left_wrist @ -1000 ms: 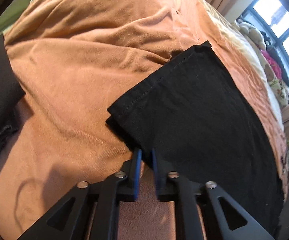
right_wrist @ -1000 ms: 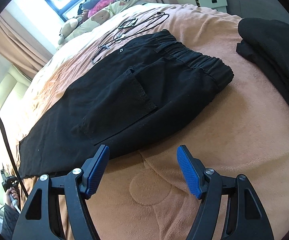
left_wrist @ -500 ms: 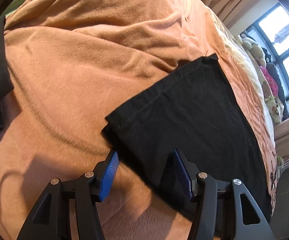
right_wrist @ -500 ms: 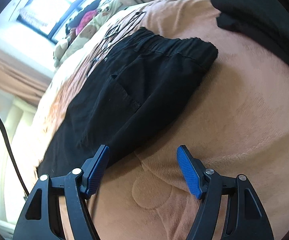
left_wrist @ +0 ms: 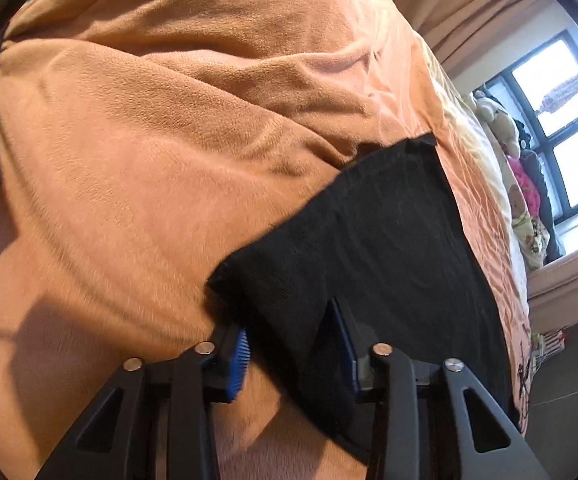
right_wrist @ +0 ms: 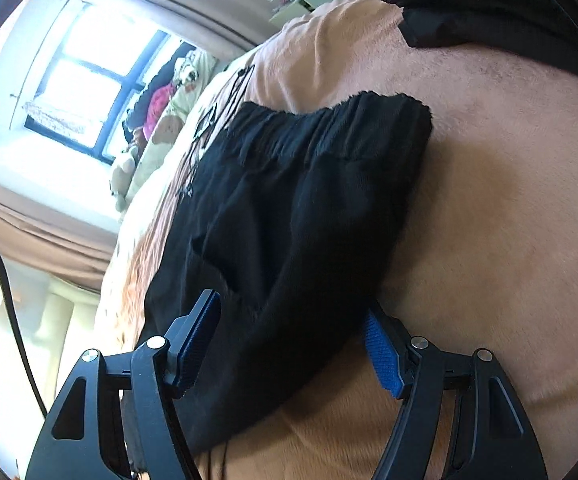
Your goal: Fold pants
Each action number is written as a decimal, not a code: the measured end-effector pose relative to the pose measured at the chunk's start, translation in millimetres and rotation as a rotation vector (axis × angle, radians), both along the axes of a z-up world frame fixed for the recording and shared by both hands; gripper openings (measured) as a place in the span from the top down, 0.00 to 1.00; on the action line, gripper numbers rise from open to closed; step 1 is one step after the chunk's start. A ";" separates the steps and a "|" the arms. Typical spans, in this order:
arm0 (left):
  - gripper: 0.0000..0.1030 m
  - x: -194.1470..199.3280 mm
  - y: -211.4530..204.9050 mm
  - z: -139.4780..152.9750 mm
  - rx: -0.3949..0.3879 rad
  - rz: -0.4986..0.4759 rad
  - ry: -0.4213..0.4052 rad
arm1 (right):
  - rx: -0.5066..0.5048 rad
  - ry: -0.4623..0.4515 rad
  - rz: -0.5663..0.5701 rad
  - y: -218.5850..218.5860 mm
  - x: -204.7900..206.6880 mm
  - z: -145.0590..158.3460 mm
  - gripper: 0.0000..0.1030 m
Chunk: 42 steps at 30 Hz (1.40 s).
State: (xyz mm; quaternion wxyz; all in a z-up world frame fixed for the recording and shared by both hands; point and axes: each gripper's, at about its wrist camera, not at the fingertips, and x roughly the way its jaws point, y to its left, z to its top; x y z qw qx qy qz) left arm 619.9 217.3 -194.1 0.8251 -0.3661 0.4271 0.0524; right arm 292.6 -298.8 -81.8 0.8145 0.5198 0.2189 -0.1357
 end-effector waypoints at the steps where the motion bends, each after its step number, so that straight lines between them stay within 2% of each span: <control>1: 0.65 1.4 1.7 -0.1 -0.012 0.009 -0.008 | -0.006 -0.009 -0.010 -0.6 2.5 -0.7 0.33; 3: 0.69 3.7 -0.7 0.5 -0.009 0.011 -0.011 | -0.018 -0.017 -0.017 2.2 4.8 -3.3 0.42; 5: 0.85 4.1 -3.8 3.0 -0.004 0.002 -0.017 | -0.019 -0.003 -0.015 3.0 11.4 -7.0 0.69; 6: 0.87 4.1 -5.2 5.6 -0.006 -0.007 -0.027 | -0.014 0.004 -0.020 3.0 11.7 -7.7 0.74; 8: 0.88 4.4 -10.3 19.0 0.047 -0.018 -0.046 | 0.010 -0.015 -0.024 1.4 6.1 -3.1 0.88; 10: 0.89 4.9 -11.8 32.7 0.074 -0.019 -0.060 | -0.009 -0.041 -0.012 3.8 1.4 8.3 0.90; 13: 0.90 5.7 -10.1 57.0 0.069 -0.011 -0.101 | -0.083 -0.045 0.010 11.0 -0.6 31.0 0.92; 18: 0.90 -0.8 -17.1 98.2 0.098 -0.031 -0.160 | -0.106 -0.104 0.017 19.6 -9.8 60.4 0.93; 25: 0.90 -30.9 -12.1 133.8 0.131 -0.018 -0.191 | -0.107 -0.118 0.047 17.9 -28.0 68.9 0.93; 34: 0.90 -97.6 6.5 146.3 0.125 0.014 -0.185 | -0.074 -0.092 0.105 -2.0 -62.9 63.3 0.93; 42: 0.90 -158.8 15.4 151.3 0.128 0.030 -0.190 | -0.078 -0.081 0.134 -10.9 -87.8 74.3 0.93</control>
